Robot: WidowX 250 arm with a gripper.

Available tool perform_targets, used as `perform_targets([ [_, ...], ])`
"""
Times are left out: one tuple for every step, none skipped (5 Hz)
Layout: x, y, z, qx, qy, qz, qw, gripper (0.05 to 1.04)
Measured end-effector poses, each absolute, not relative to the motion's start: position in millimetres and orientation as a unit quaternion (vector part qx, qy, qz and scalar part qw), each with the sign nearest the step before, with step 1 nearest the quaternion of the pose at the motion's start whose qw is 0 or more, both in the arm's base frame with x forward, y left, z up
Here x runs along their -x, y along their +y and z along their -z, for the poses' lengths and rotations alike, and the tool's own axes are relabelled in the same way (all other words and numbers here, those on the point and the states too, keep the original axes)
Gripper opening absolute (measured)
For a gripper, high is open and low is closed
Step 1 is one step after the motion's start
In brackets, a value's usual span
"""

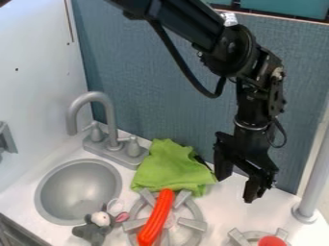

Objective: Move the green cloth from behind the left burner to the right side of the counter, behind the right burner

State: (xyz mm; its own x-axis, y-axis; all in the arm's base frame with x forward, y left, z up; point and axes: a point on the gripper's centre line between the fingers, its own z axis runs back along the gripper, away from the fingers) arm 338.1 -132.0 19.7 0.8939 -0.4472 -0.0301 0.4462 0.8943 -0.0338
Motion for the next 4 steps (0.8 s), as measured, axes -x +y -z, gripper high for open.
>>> perform_targets([
  [-333, -130, -5, 0.01, 0.039, 0.229, 0.973, 1.001],
  [-337, -105, -3, 0.01, 0.055, 0.195, 0.979, 1.001],
  [-348, -74, -6, 0.007, 0.053, 0.152, 0.987, 1.001],
  [-368, -51, 2, -0.008, 0.035, 0.118, 0.992, 1.001],
])
